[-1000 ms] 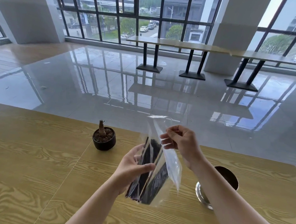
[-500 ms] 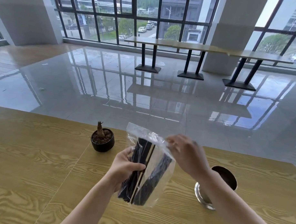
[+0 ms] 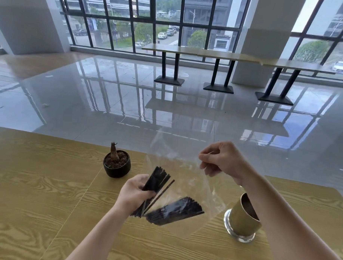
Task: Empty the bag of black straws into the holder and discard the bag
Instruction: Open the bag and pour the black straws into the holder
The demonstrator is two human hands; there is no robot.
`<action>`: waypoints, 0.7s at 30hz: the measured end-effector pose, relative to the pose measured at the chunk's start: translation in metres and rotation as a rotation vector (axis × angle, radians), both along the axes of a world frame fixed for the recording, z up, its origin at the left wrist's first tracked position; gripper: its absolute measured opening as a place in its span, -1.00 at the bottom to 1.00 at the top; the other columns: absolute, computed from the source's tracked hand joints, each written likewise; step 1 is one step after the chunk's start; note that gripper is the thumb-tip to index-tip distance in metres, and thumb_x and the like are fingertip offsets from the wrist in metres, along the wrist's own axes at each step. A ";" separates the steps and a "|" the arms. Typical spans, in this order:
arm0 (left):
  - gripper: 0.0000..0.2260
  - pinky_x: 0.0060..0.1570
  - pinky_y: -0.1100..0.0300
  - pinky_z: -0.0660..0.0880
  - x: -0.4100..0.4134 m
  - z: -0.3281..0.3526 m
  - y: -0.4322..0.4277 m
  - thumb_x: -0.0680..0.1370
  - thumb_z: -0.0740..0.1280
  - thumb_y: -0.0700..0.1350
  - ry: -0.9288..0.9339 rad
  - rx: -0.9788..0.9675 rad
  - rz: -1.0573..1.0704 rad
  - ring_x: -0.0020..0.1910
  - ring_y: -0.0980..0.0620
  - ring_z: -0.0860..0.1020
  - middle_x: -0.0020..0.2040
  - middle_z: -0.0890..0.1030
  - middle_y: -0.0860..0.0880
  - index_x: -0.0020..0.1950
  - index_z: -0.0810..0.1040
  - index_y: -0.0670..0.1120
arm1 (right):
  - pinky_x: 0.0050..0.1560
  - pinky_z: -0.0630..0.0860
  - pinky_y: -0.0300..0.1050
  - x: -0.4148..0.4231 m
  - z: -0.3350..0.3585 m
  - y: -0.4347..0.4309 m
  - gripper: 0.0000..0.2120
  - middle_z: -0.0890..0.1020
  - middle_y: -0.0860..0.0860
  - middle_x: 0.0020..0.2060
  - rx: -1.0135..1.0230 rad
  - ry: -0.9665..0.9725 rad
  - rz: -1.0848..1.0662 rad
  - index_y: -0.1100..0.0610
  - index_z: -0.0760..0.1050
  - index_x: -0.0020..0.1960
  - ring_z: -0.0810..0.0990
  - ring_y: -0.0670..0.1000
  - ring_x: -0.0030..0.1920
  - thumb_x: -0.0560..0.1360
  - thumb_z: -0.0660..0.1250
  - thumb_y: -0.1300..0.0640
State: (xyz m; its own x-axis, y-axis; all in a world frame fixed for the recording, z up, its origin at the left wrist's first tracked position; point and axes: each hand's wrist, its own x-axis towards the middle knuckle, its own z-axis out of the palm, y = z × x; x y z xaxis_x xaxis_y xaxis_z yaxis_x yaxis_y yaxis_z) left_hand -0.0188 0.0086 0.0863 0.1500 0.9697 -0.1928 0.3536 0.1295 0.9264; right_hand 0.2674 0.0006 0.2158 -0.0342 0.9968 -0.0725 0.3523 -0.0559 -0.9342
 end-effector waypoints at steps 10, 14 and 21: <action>-0.54 -0.09 0.22 0.59 0.051 0.042 -0.029 0.49 0.27 0.37 0.056 0.473 0.145 -0.04 0.21 0.63 0.01 0.67 0.10 0.21 0.54 0.09 | -0.35 0.64 -0.05 -0.035 0.007 0.001 -0.87 0.72 0.23 -0.29 -0.022 0.094 0.073 0.37 0.59 -0.07 0.66 0.07 -0.42 0.53 0.43 0.28; -0.72 -0.12 0.20 0.55 0.087 0.071 -0.029 0.52 0.40 0.22 -0.393 0.200 -0.028 -0.10 0.04 0.70 -0.08 0.75 -0.06 0.07 0.69 0.08 | -0.30 0.64 -0.03 -0.044 0.009 0.000 -0.81 0.72 0.22 -0.27 -0.036 0.054 0.129 0.38 0.56 -0.05 0.68 0.11 -0.35 0.57 0.39 0.22; -0.93 -0.32 0.22 0.55 0.089 0.070 -0.023 0.49 0.49 -0.12 -0.552 0.150 0.311 -0.38 0.06 0.58 -0.28 0.71 -0.13 -0.17 0.72 -0.10 | -0.29 0.63 0.05 -0.018 0.015 -0.005 -0.85 0.70 0.27 -0.30 0.059 0.053 -0.090 0.36 0.60 -0.15 0.64 0.17 -0.40 0.54 0.38 0.28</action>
